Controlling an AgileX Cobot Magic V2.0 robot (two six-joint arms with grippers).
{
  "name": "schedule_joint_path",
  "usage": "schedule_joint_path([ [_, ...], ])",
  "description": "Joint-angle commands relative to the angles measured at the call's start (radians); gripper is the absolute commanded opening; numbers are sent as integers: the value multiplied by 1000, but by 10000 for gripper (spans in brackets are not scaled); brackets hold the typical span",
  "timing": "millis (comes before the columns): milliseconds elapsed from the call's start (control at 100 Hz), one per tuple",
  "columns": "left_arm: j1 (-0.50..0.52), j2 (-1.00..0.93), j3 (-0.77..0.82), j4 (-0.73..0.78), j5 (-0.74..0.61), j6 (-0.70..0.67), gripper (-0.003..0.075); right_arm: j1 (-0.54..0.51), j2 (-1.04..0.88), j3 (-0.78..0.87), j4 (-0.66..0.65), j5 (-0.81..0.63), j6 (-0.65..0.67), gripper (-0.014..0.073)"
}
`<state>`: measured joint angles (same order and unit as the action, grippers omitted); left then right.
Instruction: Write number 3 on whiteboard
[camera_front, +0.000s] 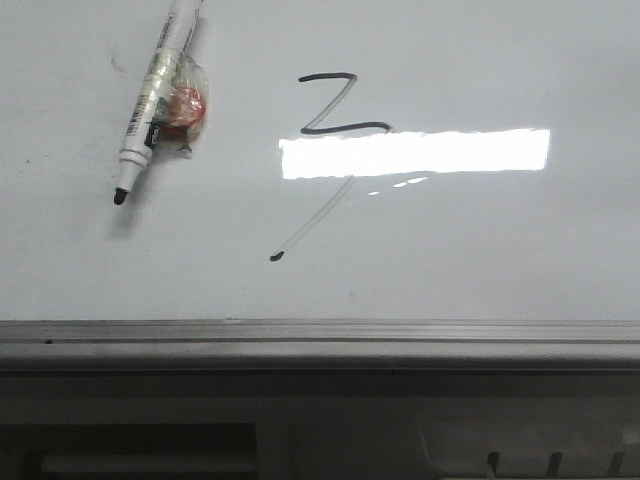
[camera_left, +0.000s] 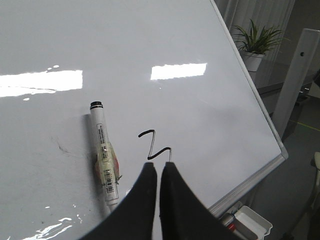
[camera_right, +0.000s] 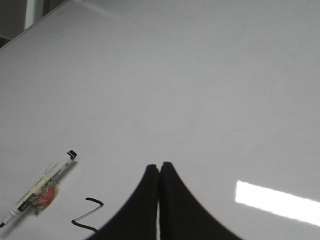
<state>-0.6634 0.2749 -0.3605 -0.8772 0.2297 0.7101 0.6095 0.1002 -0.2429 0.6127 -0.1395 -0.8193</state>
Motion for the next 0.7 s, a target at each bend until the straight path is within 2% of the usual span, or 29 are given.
schedule_joint_path([
  [0,1,9,-28,-23,-35,-5,-21,-4,9,-25,-6,-67,-6,-61],
  [360,1,7,-2,-38,-49,-5,-21,-4,9,-25,-6,-67,-6,-61],
  [470,9,-7,26,-29,-136,-5,-21,-4,9,-25,-6,-67,-6,-61],
  [570,35,-62,65,84,-193,-5,-21,-4,9,-25,-6,-71,-6,-61],
  [640,58,-105,114,247,-244,-19,-21,-4,9,-25,-6,-75,-6,-61],
  [690,82,-132,155,419,-274,-76,-21,-4,9,-25,-6,-75,-6,-61],
])
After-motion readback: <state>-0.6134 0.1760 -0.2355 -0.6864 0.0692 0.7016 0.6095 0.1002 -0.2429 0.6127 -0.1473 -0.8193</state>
